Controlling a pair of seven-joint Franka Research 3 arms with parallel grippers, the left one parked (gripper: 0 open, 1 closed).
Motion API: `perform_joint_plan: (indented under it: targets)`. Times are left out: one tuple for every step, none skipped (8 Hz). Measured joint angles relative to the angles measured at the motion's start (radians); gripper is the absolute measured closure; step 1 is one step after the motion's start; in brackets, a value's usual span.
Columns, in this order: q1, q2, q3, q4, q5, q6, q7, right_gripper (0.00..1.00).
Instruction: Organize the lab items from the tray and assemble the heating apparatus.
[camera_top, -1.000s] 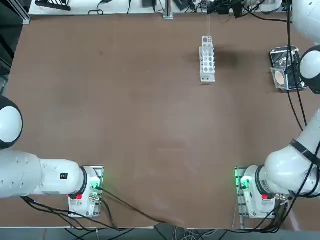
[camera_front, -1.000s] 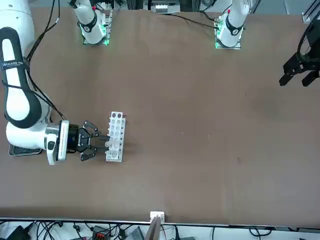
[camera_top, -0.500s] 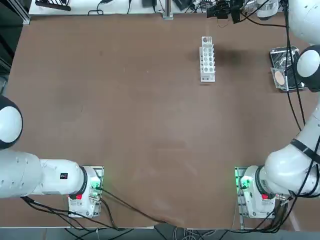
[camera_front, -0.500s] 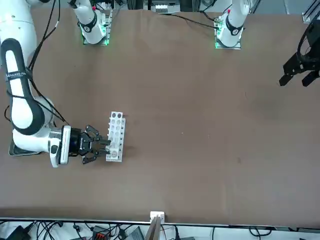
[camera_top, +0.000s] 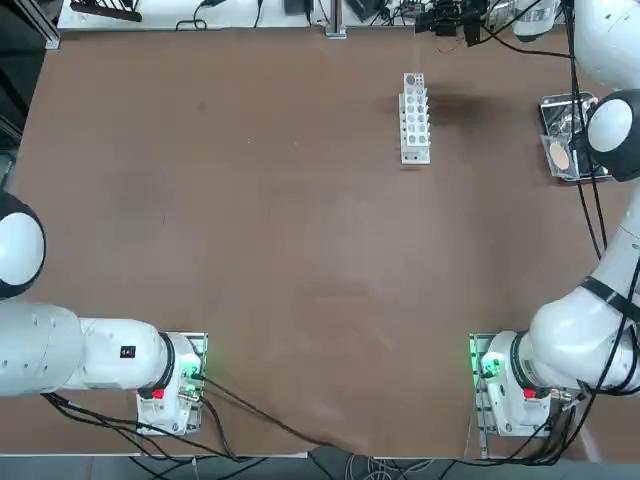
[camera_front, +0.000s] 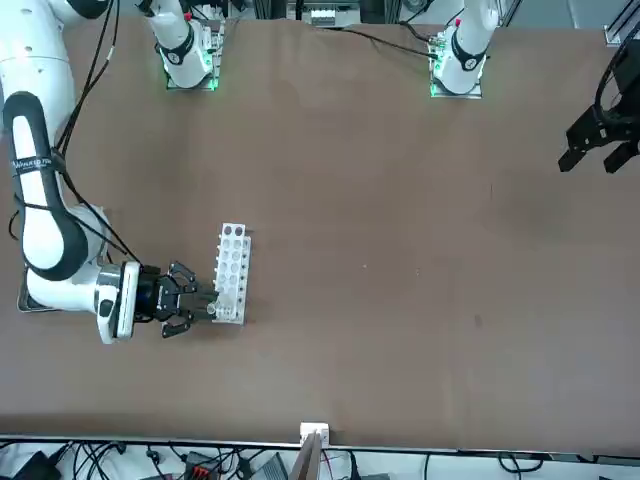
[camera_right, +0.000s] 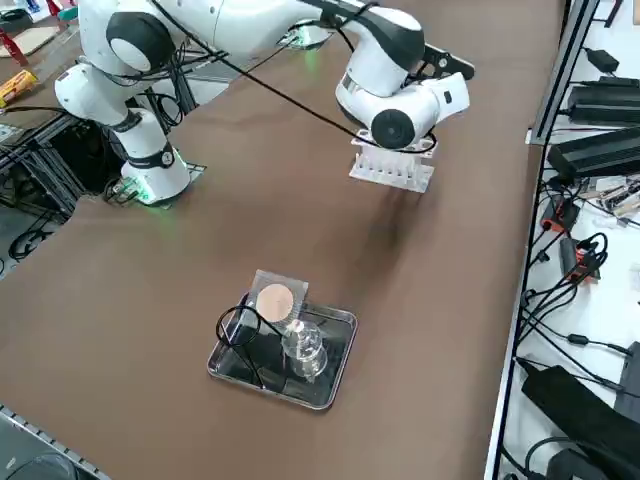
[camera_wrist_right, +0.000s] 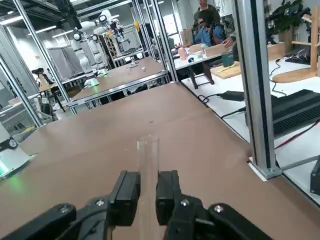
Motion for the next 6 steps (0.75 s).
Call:
perform_joint_plan:
  targets:
    - [0.0,0.015,0.0,0.015,0.0,0.0,0.0,0.78]
    - [0.001,0.028,0.0,0.025,0.0,0.0,-0.002,0.78]
    - [0.003,0.034,0.001,0.03,0.0,0.0,-0.004,0.78]
    - [0.005,0.038,0.001,0.036,0.0,0.0,-0.012,0.78]
    - [0.007,0.04,0.002,0.038,0.0,-0.001,-0.03,0.78]
    - [0.01,0.04,0.002,0.038,0.0,-0.003,-0.049,0.78]
